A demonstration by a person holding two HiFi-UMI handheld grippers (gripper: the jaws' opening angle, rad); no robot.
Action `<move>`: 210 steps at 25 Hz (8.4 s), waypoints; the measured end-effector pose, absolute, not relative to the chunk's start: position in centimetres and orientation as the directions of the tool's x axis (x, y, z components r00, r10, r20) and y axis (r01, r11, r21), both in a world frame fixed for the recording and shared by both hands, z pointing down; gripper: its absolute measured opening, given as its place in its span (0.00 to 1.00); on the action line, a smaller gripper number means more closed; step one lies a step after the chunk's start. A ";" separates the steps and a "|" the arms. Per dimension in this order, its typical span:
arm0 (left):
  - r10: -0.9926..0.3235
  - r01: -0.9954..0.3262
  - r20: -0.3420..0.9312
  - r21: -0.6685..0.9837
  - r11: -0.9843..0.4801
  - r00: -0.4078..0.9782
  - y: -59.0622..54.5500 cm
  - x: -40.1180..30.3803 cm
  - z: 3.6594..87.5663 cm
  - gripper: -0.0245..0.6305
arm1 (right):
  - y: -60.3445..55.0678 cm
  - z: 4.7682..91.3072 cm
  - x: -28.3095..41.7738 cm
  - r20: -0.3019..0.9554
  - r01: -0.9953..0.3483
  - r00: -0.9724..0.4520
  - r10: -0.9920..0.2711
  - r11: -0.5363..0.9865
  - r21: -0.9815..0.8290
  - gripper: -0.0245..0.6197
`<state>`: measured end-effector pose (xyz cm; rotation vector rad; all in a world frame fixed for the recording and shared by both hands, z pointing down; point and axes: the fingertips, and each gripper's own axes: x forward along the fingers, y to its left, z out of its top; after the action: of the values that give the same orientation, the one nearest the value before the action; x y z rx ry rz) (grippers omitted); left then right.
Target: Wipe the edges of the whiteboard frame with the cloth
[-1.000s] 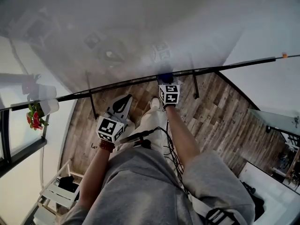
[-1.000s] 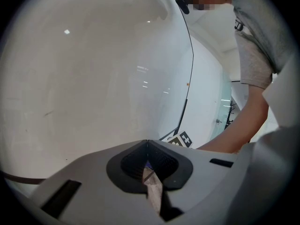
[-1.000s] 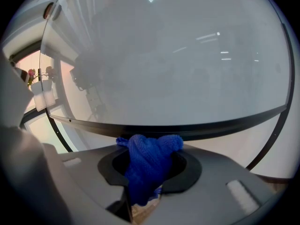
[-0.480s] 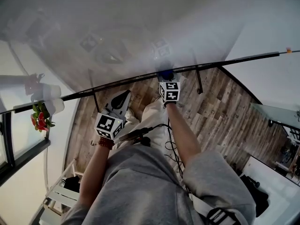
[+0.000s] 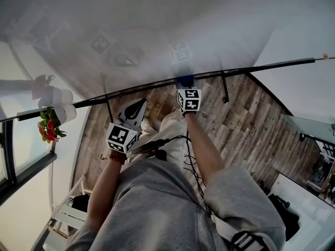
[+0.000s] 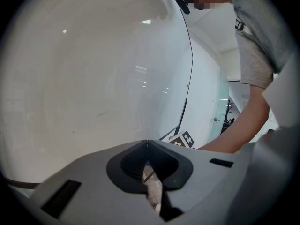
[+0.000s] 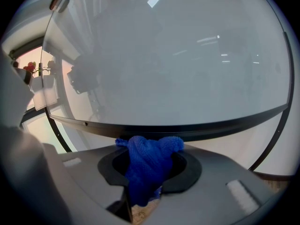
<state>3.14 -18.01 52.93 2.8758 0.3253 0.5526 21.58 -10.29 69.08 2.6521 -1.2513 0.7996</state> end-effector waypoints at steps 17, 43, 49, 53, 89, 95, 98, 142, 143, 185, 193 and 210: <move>0.216 0.140 0.337 0.236 -0.962 0.916 -19.5 1.1 53.0 0.05 | -13.8 68.9 18.6 0.491 -0.771 0.488 -0.722 -0.620 -0.145 0.24; 0.139 0.056 0.334 0.246 -0.968 0.932 -22.6 -3.2 53.4 0.05 | -20.3 68.7 13.0 0.476 -0.815 0.404 -0.781 -0.543 -0.199 0.24; 0.097 0.011 0.338 0.248 -0.969 0.936 -23.2 -5.4 53.3 0.05 | -22.5 68.5 10.9 0.467 -0.834 0.365 -0.806 -0.506 -0.221 0.24; 0.056 -0.034 0.339 0.256 -0.966 0.939 -24.2 -6.7 53.7 0.05 | -23.8 68.8 10.0 0.467 -0.836 0.352 -0.811 -0.497 -0.233 0.24; -0.254 -0.352 0.343 0.263 -0.898 0.904 -29.1 -15.8 54.2 0.05 | -33.4 68.8 1.6 0.456 -0.894 0.180 -0.872 -0.338 -0.295 0.24; -0.285 -0.377 0.339 0.248 -0.892 0.897 -28.6 -16.6 53.5 0.05 | -34.3 68.9 0.3 0.463 -0.912 0.128 -0.877 -0.287 -0.292 0.24; -0.303 -0.392 0.336 0.238 -0.889 0.892 -28.7 -17.3 53.2 0.05 | -34.9 68.9 -0.3 0.459 -0.913 0.115 -0.881 -0.276 -0.302 0.24; -0.499 -0.597 0.365 0.236 -0.767 0.786 -31.3 -24.8 53.3 0.05 | -42.2 68.2 -7.5 0.429 -0.928 -0.026 -0.903 -0.138 -0.345 0.24; -0.504 -0.601 0.364 0.236 -0.764 0.783 -31.4 -24.9 53.3 0.05 | -42.4 68.2 -7.7 0.429 -0.928 -0.029 -0.903 -0.135 -0.347 0.24; -0.575 -0.666 0.360 0.226 -0.711 0.735 -31.5 -29.5 53.8 0.05 | -48.4 67.7 -14.7 0.354 -0.922 -0.174 -0.919 0.025 -0.387 0.24; -0.533 -0.622 0.353 0.223 -0.751 0.769 -32.3 -28.3 53.5 0.05 | -41.6 70.3 -22.5 0.439 -0.848 -0.524 -0.729 0.398 -0.351 0.25; -0.043 -0.153 0.333 0.309 -0.939 0.942 -25.6 -13.6 56.7 0.05 | -23.2 67.1 -8.9 0.545 -0.959 -0.193 -0.816 0.040 -0.281 0.25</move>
<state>-13.62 -25.62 56.72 2.7626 -0.1436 0.4638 -8.90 -23.25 67.11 1.8249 -2.0801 0.8822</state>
